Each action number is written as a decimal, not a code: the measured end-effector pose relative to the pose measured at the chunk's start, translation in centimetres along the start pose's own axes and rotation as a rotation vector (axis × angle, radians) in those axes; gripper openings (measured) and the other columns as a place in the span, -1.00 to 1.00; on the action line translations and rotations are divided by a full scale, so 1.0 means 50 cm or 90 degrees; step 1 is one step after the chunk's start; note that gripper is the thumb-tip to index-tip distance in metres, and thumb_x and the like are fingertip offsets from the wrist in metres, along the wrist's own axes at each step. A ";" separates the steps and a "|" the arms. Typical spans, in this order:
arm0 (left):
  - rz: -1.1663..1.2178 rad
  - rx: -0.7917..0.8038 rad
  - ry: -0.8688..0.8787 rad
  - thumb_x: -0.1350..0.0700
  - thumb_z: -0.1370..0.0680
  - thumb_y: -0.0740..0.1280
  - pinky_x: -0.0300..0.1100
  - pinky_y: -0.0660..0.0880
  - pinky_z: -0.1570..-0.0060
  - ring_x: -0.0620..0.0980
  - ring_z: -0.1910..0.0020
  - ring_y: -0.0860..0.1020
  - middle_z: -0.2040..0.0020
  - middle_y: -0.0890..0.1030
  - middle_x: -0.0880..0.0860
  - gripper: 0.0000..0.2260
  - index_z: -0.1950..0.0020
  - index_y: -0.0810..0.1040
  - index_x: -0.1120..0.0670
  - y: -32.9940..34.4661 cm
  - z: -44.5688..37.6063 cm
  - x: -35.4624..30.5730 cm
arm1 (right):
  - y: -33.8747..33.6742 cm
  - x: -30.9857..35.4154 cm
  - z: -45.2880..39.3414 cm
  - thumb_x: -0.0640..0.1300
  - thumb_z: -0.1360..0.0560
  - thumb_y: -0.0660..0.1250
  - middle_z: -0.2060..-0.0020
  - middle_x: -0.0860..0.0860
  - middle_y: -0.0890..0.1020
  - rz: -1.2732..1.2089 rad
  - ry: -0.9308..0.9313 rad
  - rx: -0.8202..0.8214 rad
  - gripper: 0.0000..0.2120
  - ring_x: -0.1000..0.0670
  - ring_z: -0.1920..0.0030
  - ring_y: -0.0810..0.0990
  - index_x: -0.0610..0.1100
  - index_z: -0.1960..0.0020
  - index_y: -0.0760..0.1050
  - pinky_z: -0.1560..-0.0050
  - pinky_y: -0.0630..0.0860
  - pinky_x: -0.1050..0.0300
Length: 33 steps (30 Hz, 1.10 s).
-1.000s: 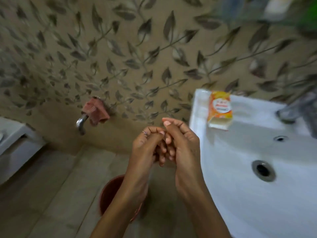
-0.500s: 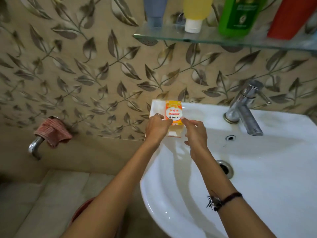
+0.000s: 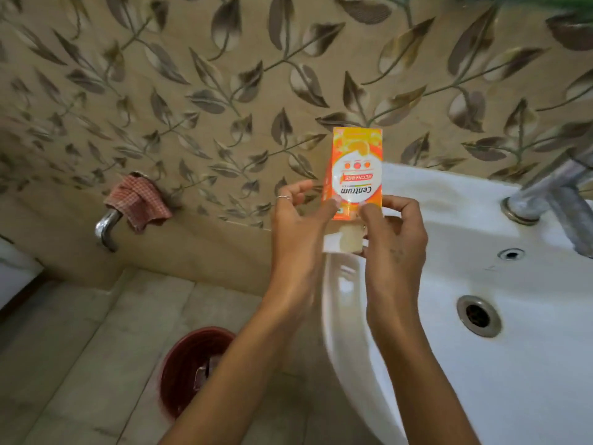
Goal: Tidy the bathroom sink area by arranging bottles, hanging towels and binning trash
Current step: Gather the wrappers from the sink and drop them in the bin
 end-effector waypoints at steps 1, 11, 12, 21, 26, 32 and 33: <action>0.025 0.006 -0.012 0.27 -0.48 0.35 -0.47 0.40 0.40 -0.14 0.29 0.57 -0.08 0.58 0.28 -0.74 -0.14 0.44 0.08 -0.031 0.002 -0.012 | 0.019 0.002 0.024 -0.06 -0.46 0.34 0.26 0.12 0.63 -0.001 -0.001 0.019 -0.92 0.15 0.24 0.61 0.10 0.14 0.45 0.29 0.52 0.34; -0.085 -0.123 -0.150 0.26 -0.47 0.37 -0.49 0.29 0.64 -0.30 0.60 0.48 0.23 0.63 0.05 -0.67 -0.23 0.45 0.17 -0.375 0.002 0.090 | 0.231 -0.168 0.223 -0.05 -0.42 0.35 0.29 0.08 0.63 0.081 0.140 0.244 -0.90 0.12 0.29 0.57 -0.03 0.13 0.44 0.28 0.45 0.21; -0.104 -0.133 -0.192 0.25 -0.48 0.37 -0.48 0.27 0.66 -0.28 0.61 0.47 0.21 0.64 0.09 -0.67 -0.23 0.46 0.16 -0.403 0.003 0.124 | 0.244 -0.205 0.237 -0.04 -0.42 0.36 0.30 0.07 0.62 0.114 0.171 0.258 -0.88 0.08 0.28 0.57 -0.04 0.13 0.44 0.28 0.43 0.20; -0.174 -0.146 -0.466 0.28 -0.46 0.38 -0.24 0.45 0.34 0.07 0.17 0.57 -0.07 0.60 0.24 -0.60 -0.28 0.43 0.23 -0.593 -0.039 0.454 | 0.332 -0.574 0.320 -0.04 -0.43 0.39 0.22 -0.05 0.59 0.302 0.478 0.357 -0.80 -0.08 0.16 0.56 -0.04 0.28 0.41 0.16 0.42 0.10; -0.225 -0.147 -0.514 0.33 -0.39 0.43 -0.36 0.32 0.62 0.10 0.31 0.56 0.10 0.54 0.34 -0.63 -0.16 0.45 0.26 -0.670 -0.075 0.611 | 0.375 -0.734 0.351 -0.16 -0.43 0.39 0.12 -0.18 0.65 0.325 0.553 0.361 -0.76 -0.15 0.10 0.62 -0.28 -0.03 0.58 0.04 0.54 -0.02; -0.301 -0.097 -0.553 0.28 -0.42 0.43 -0.37 0.29 0.61 -0.18 0.63 0.46 0.39 0.50 0.12 -0.74 -0.07 0.53 0.31 -0.747 -0.102 0.759 | 0.409 -0.881 0.374 -0.23 -0.44 0.38 0.24 -0.11 0.61 0.365 0.580 0.360 -0.88 -0.02 0.28 0.52 -0.25 0.05 0.60 0.50 0.33 0.38; -0.309 -0.079 -0.547 0.31 -0.43 0.41 -0.37 0.28 0.62 -0.19 0.64 0.42 0.41 0.47 0.09 -0.75 -0.08 0.54 0.33 -0.755 -0.106 0.781 | 0.412 -0.895 0.377 -0.20 -0.44 0.38 0.17 -0.15 0.63 0.392 0.570 0.374 -0.81 -0.03 0.20 0.53 -0.28 -0.01 0.60 0.47 0.32 0.38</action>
Point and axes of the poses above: each hand's wrist, its own z-axis away from the middle knuckle, its own y-axis out of the palm, x = y × z, the point moved 1 cm from there along -z, towards the middle knuckle
